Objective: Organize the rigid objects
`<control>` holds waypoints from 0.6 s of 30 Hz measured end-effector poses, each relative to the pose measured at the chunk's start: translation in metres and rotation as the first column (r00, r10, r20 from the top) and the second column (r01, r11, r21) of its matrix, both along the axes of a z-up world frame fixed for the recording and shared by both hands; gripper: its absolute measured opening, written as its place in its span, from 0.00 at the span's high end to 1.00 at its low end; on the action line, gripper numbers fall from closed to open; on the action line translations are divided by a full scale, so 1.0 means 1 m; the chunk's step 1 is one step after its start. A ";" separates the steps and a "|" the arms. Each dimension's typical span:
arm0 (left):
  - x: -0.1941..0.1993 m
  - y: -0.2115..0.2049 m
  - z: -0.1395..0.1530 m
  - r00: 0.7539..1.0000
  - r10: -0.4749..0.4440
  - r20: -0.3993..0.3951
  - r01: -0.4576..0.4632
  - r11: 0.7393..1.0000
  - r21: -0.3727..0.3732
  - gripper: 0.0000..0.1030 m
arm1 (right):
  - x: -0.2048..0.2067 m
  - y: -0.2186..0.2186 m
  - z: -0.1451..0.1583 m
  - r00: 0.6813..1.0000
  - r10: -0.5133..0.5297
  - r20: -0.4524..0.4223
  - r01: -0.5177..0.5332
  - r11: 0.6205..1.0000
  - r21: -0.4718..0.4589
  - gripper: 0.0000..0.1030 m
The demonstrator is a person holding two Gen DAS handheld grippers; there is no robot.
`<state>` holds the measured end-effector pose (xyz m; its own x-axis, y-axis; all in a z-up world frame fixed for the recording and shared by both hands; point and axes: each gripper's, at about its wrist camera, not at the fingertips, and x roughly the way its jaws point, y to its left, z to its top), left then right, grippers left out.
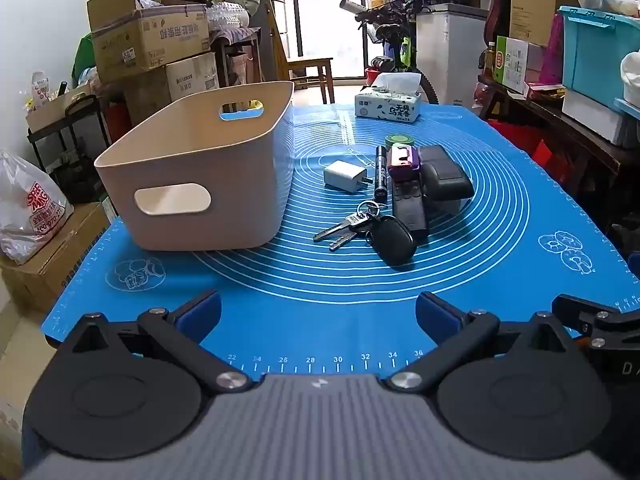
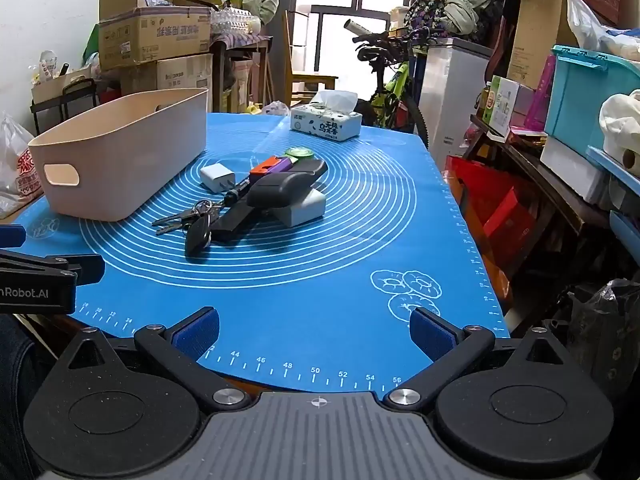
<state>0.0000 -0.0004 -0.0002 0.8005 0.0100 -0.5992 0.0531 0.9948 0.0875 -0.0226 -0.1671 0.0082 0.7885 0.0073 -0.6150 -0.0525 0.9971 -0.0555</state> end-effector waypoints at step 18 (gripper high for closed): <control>-0.002 -0.004 0.001 1.000 -0.014 0.005 0.014 1.000 0.013 0.01 | 0.000 0.000 -0.001 1.000 0.010 0.005 -0.010 1.000 -0.002 0.02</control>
<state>-0.0017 -0.0048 0.0003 0.8034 0.0066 -0.5954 0.0664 0.9927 0.1007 -0.0230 -0.1668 0.0076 0.7917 0.0136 -0.6107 -0.0616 0.9964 -0.0578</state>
